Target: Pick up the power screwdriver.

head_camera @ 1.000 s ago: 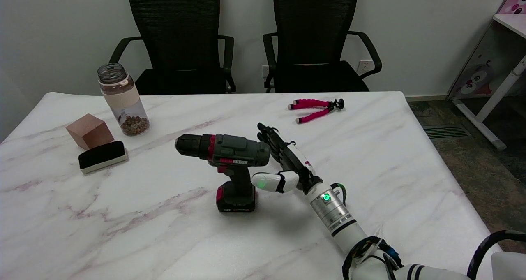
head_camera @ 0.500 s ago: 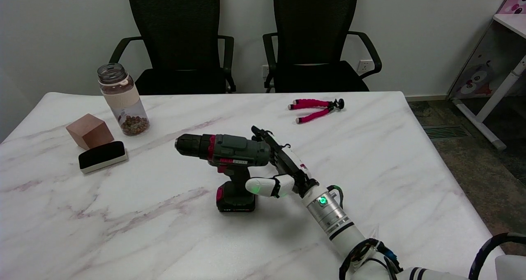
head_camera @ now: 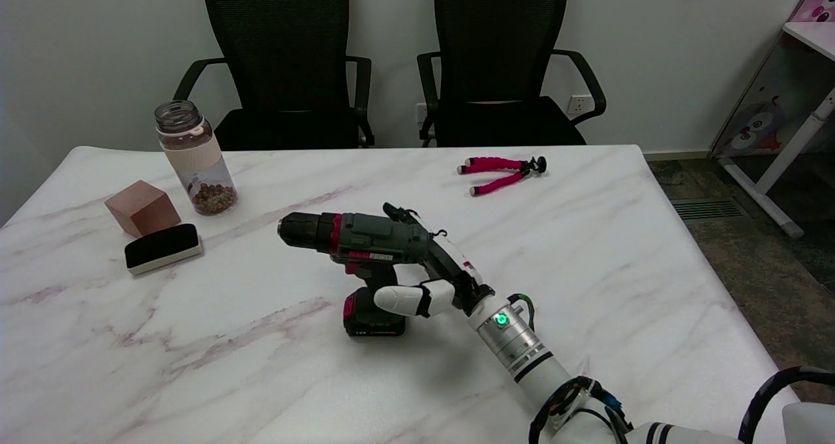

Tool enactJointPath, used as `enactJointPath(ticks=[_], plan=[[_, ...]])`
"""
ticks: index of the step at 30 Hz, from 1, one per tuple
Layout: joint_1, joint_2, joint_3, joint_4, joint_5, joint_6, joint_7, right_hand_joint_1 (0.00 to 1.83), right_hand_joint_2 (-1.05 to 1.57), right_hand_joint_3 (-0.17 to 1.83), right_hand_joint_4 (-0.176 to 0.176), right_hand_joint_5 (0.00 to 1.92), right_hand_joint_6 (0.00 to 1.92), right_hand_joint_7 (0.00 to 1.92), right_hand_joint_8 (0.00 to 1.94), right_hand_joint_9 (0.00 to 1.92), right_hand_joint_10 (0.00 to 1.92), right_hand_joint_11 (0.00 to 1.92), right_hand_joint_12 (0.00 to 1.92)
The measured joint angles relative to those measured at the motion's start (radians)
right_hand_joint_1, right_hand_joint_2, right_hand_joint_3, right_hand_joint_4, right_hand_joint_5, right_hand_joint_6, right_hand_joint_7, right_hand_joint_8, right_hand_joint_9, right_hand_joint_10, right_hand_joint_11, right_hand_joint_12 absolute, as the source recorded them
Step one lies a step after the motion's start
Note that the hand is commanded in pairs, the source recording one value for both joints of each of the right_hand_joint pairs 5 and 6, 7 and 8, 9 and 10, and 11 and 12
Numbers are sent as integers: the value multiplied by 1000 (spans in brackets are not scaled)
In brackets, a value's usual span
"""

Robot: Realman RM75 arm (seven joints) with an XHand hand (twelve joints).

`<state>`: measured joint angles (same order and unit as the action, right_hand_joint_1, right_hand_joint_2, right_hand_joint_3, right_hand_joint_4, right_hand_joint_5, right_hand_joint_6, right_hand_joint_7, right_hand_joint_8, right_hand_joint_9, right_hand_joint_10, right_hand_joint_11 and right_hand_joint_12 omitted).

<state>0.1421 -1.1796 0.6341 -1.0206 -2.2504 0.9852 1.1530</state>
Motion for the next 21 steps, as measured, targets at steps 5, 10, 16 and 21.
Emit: enactJointPath(ticks=[5,10,16,21], plan=[[8,-4,-9,-6,-3,-9,-2,866,88,595,-60,0,0,0,0,113,113,99,99],[19,-11,-20,-9,-5,-16,-4,867,84,601,-58,0,0,0,0,134,134,144,144],[28,-17,-30,-11,-7,-24,-5,869,87,606,-56,0,0,0,0,177,177,218,218],[33,-21,-37,-12,-7,-31,-6,871,102,596,-55,0,0,0,0,209,209,297,297]])
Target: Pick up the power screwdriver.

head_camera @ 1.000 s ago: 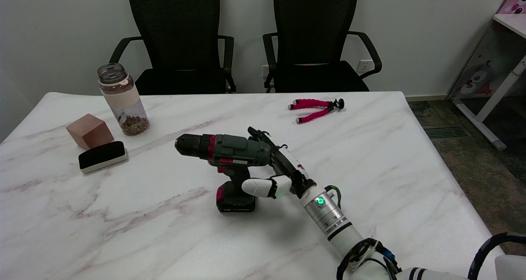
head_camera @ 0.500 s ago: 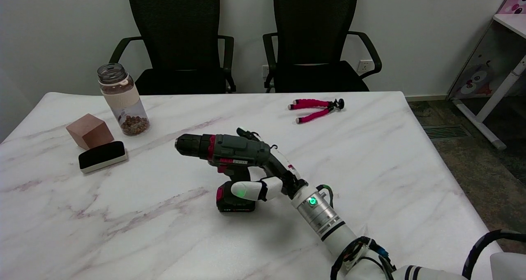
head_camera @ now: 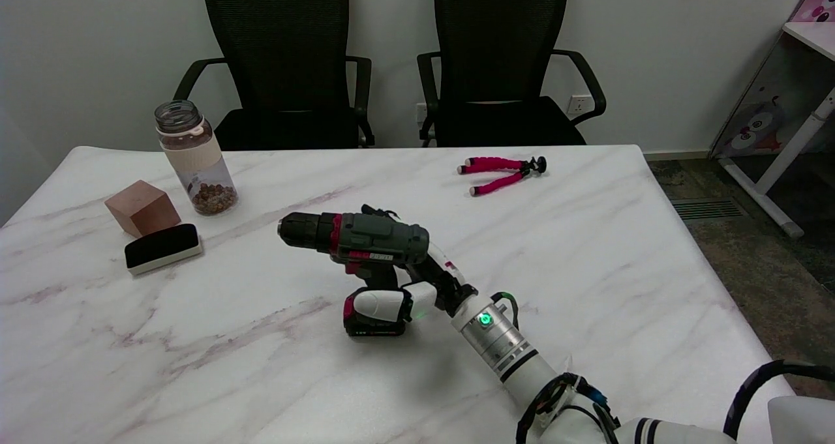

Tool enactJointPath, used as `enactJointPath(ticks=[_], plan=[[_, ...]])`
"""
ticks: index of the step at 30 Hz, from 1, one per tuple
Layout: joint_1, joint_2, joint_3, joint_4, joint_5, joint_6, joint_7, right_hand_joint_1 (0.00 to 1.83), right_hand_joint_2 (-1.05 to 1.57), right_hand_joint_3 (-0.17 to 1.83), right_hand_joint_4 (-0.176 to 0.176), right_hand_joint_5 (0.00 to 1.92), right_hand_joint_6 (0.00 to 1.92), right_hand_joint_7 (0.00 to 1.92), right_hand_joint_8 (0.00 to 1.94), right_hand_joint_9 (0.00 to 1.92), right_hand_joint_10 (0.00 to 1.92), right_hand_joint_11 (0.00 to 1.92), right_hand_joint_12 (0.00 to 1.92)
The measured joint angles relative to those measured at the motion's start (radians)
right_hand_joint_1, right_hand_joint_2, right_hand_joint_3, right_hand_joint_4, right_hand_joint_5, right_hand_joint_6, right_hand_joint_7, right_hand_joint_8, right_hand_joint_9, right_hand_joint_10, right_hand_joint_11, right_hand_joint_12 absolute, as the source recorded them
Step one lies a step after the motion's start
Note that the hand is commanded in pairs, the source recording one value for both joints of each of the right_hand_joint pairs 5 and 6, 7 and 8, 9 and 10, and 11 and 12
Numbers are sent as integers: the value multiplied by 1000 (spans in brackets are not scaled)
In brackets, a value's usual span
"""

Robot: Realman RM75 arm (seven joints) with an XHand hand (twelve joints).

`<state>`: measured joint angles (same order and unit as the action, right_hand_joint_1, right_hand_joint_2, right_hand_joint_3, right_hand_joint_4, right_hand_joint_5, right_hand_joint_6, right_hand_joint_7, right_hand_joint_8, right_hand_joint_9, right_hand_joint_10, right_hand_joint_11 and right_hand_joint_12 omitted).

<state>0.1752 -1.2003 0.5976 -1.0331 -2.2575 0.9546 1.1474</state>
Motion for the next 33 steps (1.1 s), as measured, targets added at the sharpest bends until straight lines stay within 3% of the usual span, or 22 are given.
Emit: enactJointPath(ticks=[14,33], plan=[[4,-7,-8,-4,-1,-8,2,909,156,634,-62,0,0,0,0,414,414,496,496],[4,-8,-13,-8,-3,-8,14,911,119,731,-57,22,22,22,22,469,469,534,534]])
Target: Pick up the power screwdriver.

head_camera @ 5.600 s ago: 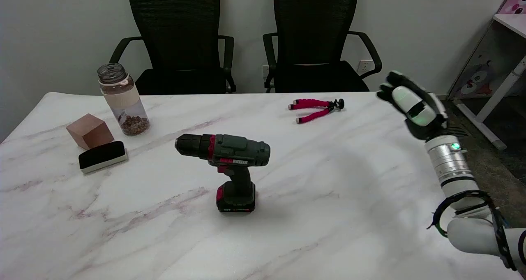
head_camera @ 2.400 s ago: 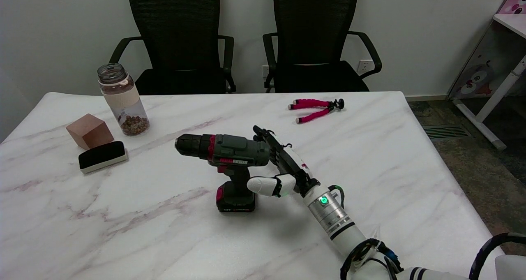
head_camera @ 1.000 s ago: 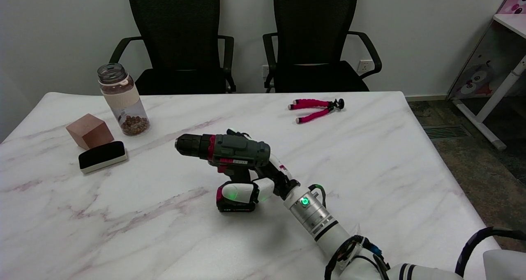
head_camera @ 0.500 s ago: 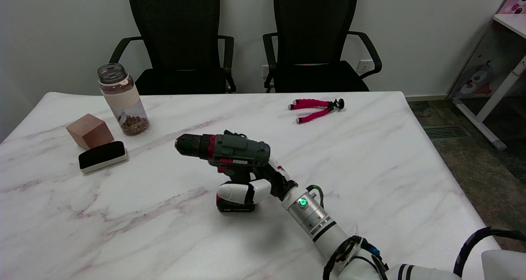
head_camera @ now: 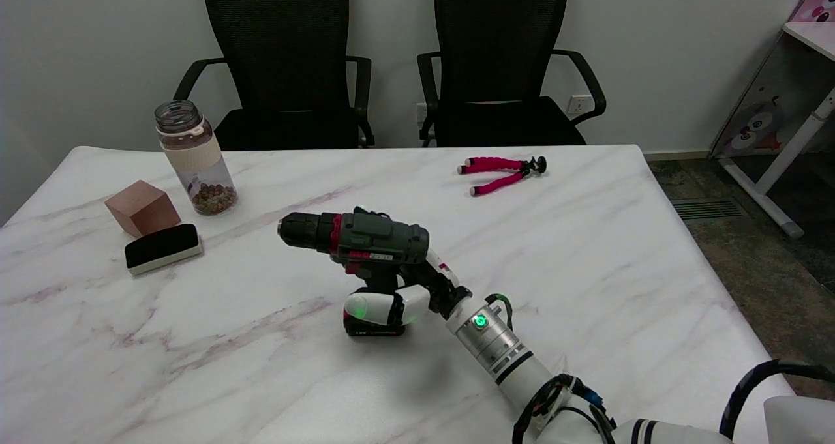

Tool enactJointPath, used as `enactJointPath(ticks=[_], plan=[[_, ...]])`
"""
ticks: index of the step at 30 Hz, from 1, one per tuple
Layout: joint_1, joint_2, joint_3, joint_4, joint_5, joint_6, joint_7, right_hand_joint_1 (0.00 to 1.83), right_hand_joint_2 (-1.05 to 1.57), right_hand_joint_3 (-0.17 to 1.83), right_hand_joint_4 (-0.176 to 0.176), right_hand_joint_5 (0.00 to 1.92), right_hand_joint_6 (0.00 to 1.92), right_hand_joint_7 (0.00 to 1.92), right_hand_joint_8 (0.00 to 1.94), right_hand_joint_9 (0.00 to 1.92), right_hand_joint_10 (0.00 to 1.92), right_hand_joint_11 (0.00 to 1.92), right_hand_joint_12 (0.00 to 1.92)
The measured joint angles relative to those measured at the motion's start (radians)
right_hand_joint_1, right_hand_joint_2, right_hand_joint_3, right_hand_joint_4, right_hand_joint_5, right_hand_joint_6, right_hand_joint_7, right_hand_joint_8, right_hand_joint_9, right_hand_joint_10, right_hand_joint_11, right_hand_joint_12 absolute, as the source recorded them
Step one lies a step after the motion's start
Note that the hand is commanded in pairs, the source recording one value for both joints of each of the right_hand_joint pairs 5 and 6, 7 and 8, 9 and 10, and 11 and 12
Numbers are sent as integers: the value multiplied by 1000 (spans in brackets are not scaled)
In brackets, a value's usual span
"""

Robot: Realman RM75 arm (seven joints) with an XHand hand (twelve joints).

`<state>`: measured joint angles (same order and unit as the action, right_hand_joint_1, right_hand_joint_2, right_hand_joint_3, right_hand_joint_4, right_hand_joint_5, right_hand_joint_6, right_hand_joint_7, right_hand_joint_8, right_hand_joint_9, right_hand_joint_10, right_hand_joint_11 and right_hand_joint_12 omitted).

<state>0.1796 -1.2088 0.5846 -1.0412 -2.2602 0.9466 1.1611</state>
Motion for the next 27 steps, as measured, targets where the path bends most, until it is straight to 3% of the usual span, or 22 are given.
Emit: enactJointPath(ticks=[18,24,27], plan=[[4,-1,-12,4,-9,0,50,912,107,744,-55,42,42,42,42,562,562,634,634],[4,-2,-13,5,-9,0,66,912,112,743,-54,45,45,45,45,717,717,925,925],[4,-2,-14,6,-10,0,77,912,138,724,-57,57,57,57,57,990,990,1270,1270]])
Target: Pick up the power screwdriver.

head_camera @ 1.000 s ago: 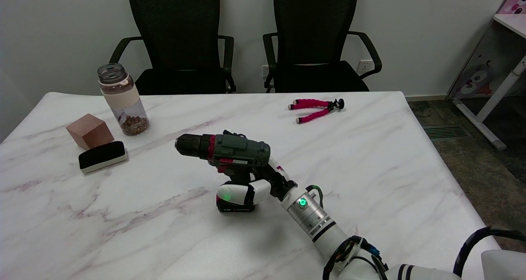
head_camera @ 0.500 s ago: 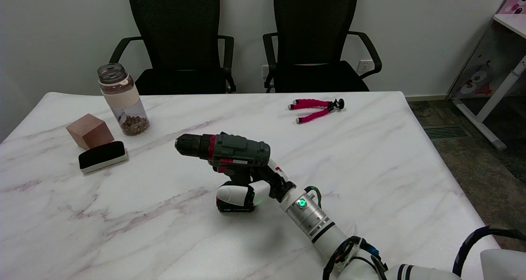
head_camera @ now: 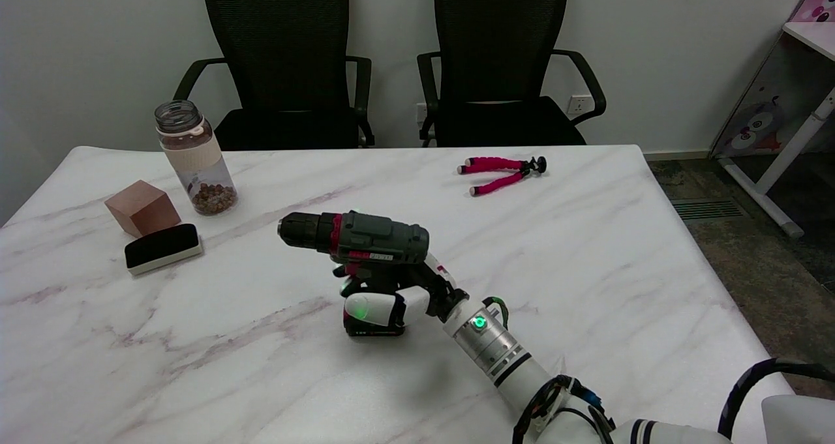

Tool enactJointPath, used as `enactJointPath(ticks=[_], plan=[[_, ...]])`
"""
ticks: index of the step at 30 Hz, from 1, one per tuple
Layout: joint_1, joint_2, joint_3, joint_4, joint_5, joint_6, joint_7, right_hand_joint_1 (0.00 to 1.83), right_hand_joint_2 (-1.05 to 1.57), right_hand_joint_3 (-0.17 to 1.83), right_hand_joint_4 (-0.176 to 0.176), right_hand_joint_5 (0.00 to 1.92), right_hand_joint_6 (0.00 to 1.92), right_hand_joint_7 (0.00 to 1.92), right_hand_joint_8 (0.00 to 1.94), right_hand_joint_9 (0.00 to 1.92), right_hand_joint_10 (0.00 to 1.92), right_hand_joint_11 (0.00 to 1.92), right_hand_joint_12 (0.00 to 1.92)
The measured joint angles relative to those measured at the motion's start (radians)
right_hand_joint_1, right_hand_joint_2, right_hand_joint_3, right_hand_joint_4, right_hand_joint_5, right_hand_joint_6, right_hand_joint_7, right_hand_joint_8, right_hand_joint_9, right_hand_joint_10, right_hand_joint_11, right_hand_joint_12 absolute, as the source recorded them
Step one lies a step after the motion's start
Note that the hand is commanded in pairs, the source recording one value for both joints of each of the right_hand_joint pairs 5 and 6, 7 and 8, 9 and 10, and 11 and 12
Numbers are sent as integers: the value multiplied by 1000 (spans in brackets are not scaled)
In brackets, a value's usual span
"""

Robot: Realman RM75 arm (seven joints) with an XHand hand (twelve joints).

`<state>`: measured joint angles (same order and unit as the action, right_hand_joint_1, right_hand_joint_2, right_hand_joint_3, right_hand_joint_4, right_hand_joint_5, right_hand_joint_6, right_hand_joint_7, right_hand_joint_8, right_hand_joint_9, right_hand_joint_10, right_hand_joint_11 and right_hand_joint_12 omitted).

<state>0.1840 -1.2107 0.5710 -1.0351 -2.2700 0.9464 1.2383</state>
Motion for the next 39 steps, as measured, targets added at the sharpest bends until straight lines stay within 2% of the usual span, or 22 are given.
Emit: enactJointPath(ticks=[2,7,14,16,18,19,20,21,22,23,25,26,31,36,39], plan=[[0,0,0,1,0,0,6,912,163,712,-60,68,68,68,68,1224,1224,1466,1466],[0,-1,0,2,-2,0,17,913,229,713,-66,110,110,110,110,1509,1509,1706,1706],[1,-1,-1,3,-3,0,27,915,316,701,-67,192,192,192,192,1615,1615,1766,1766],[1,-1,0,4,-3,0,29,915,315,719,-73,286,286,286,286,1616,1616,1783,1783],[1,-1,0,4,-3,0,31,915,323,729,-82,551,551,551,551,1602,1602,1802,1802],[1,-1,0,5,-3,0,32,914,337,734,-69,817,817,817,817,1594,1594,1808,1808],[1,-1,0,5,-3,0,32,914,349,736,-23,1008,1008,1008,1008,1588,1588,1813,1813],[1,-1,0,5,-3,0,33,911,360,736,85,1135,1135,1135,1135,1585,1585,1817,1817],[1,-1,-1,5,-3,-1,33,908,370,738,165,1254,1254,1254,1254,1583,1583,1822,1822],[1,-1,-1,5,-3,-1,34,906,381,742,176,1352,1352,1352,1352,1583,1583,1827,1827],[2,-1,-1,6,-3,-1,35,889,412,749,176,1578,1578,1578,1578,1581,1581,1836,1836],[2,-1,-1,6,-4,-1,35,887,416,756,176,1614,1614,1614,1614,1581,1581,1840,1840],[4,0,-1,7,-7,-1,36,877,495,734,176,1693,1693,1693,1693,1585,1585,1858,1858],[7,0,-2,9,-10,-1,37,876,640,726,176,1730,1730,1730,1730,1675,1675,1900,1900],[9,1,-2,10,-12,-2,38,899,961,767,176,1751,1751,1751,1751,1744,1744,1918,1918]])
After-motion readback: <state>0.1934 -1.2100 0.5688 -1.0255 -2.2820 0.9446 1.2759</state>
